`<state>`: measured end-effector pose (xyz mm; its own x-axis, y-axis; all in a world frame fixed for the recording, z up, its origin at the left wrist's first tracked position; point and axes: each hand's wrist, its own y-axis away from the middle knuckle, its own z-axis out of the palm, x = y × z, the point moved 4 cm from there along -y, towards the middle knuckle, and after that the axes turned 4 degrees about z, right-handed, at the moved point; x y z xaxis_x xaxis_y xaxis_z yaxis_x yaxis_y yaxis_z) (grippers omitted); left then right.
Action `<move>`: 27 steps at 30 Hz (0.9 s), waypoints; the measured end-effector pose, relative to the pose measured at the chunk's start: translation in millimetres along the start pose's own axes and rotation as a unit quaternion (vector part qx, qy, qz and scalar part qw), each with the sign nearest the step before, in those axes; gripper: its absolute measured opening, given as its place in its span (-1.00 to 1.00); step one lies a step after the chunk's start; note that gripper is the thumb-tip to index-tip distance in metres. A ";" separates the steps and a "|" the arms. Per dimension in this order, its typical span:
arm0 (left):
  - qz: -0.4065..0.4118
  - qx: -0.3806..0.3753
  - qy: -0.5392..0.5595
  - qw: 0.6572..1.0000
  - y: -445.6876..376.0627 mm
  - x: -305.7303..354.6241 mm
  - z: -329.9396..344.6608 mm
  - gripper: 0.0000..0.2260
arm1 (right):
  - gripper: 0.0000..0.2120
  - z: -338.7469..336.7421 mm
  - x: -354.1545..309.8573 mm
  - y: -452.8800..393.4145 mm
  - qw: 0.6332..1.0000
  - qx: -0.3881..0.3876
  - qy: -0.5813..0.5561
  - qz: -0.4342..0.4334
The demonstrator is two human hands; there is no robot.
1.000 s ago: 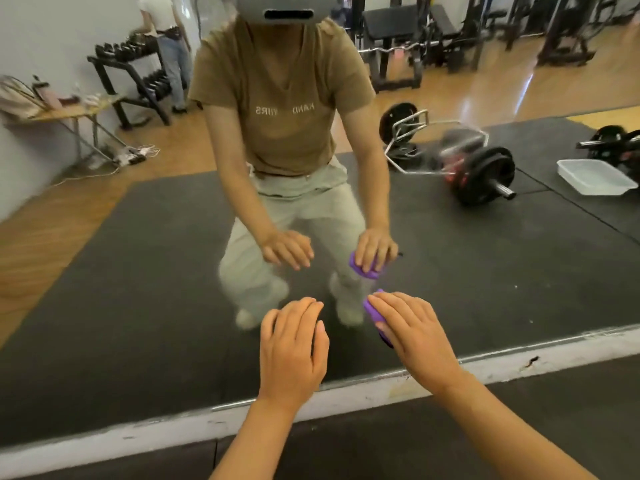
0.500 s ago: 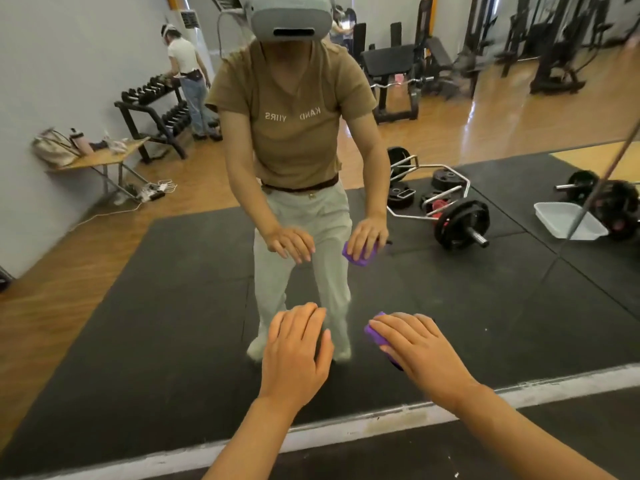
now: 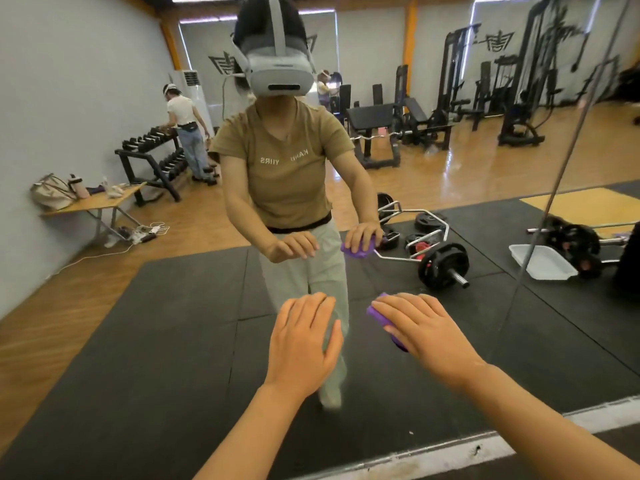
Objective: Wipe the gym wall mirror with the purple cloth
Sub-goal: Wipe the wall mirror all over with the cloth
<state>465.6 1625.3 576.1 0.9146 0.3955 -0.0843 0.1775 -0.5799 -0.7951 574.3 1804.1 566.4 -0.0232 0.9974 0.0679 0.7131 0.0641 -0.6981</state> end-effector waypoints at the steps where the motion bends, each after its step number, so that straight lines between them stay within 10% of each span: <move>1: 0.004 0.003 0.002 1.000 -6.5 -0.1 -3.2 -0.69 | -0.52 -6.7 0.2 -6.4 1.000 0.003 0.007 -0.007; 27: 0.093 0.248 -0.132 0.955 -317.3 -4.4 -102.3 -0.67 | -0.57 -200.8 117.7 -276.0 0.944 0.306 0.000 -0.122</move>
<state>442.4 1734.7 890.2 0.7784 0.5220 -0.3487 -0.2331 -0.2754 -0.9326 515.4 1897.4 910.2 -0.1348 0.9506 0.2796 0.1486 0.2984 -0.9428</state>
